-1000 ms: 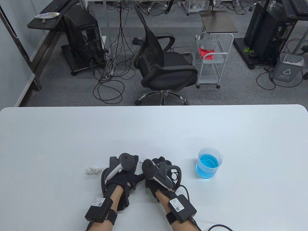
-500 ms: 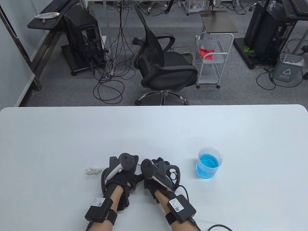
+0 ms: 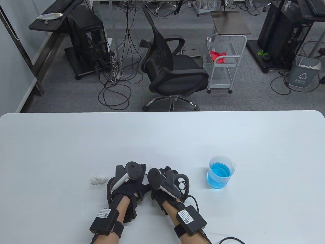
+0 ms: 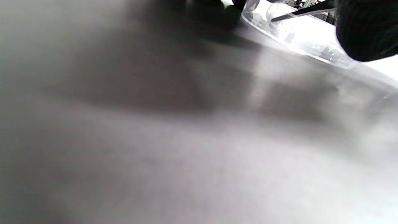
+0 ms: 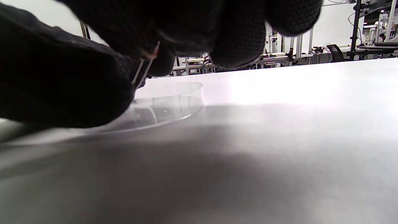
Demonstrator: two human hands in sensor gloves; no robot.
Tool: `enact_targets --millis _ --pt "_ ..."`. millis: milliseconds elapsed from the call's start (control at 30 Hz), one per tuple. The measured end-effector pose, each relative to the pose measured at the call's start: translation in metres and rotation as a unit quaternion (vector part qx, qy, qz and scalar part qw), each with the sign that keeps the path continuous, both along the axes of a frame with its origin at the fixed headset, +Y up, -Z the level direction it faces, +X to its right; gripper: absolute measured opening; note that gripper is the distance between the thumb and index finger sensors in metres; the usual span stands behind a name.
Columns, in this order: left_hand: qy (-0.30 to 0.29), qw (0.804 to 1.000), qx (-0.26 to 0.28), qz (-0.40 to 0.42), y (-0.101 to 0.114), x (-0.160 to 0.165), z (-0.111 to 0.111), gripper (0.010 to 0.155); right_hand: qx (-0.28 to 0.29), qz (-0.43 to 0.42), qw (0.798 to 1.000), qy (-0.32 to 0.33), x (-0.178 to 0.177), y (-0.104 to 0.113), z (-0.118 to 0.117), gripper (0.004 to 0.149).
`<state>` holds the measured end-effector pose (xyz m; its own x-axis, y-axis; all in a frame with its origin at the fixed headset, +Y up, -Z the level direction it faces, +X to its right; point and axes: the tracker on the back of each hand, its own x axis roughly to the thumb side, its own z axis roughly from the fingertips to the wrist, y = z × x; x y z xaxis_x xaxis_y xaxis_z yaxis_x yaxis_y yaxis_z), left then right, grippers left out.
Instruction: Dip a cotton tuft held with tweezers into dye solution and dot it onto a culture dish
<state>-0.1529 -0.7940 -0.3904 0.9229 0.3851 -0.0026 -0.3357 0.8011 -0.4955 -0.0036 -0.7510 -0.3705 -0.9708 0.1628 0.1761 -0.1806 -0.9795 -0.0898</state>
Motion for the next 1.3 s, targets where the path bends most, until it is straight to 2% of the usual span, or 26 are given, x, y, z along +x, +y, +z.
enact_targets --millis 1300 --pt "0.001 1.0 0.001 0.003 -0.001 -0.001 0.0 0.095 -0.032 0.008 0.999 -0.013 0.011 0.012 0.004 0.033"
